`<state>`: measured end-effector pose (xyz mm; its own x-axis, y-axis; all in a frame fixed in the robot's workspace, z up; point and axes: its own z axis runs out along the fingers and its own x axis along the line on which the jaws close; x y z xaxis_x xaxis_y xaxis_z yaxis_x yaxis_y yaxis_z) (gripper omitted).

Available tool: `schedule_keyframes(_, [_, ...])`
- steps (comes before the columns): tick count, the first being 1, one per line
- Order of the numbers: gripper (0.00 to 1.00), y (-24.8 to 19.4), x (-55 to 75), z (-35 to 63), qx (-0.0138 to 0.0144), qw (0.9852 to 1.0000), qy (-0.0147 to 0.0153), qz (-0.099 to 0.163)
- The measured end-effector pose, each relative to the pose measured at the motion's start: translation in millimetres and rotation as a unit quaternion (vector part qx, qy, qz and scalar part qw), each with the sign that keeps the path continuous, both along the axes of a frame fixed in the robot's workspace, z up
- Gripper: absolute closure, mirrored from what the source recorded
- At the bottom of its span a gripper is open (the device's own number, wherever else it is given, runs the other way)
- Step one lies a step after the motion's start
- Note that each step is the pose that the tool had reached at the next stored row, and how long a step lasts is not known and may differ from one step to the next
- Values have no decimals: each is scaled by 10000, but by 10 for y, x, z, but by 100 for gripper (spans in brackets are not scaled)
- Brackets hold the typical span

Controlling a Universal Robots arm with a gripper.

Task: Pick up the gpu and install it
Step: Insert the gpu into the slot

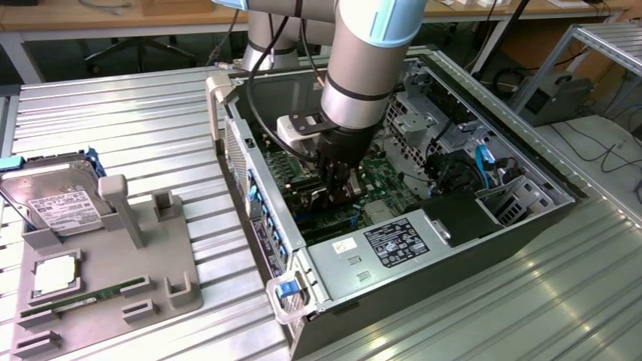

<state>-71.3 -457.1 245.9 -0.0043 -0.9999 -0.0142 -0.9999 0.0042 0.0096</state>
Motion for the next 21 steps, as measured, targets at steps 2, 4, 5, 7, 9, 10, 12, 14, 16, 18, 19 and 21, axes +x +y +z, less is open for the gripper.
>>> schedule_keyframes(2, [73, 0, 0, 0, 0, 10000, 0, 0])
schedule_keyframes(4, [73, 0, 0, 0, 0, 10000, 0, 0])
schedule_keyframes(5, [73, 0, 0, 0, 0, 10000, 0, 0])
schedule_keyframes(7, [73, 0, 0, 0, 0, 10000, 0, 0])
schedule_keyframes(9, [73, 0, 0, 0, 0, 10000, 0, 0])
schedule_keyframes(10, [73, 0, 0, 0, 0, 10000, 0, 0])
schedule_keyframes(12, [72, 1, -2, -2, 5, 10000, 3, -1])
schedule_keyframes(14, [66, 1, -1, -2, 2, 10000, -1, -1])
schedule_keyframes(16, [54, 0, 0, 0, 0, 10000, 0, 0])
schedule_keyframes(18, [54, 0, 0, 0, 0, 10000, 0, 0])
schedule_keyframes(19, [48, 0, 0, 0, 0, 10000, 0, 0])
schedule_keyframes(21, [41, 0, 0, 0, 0, 10000, 0, 0])
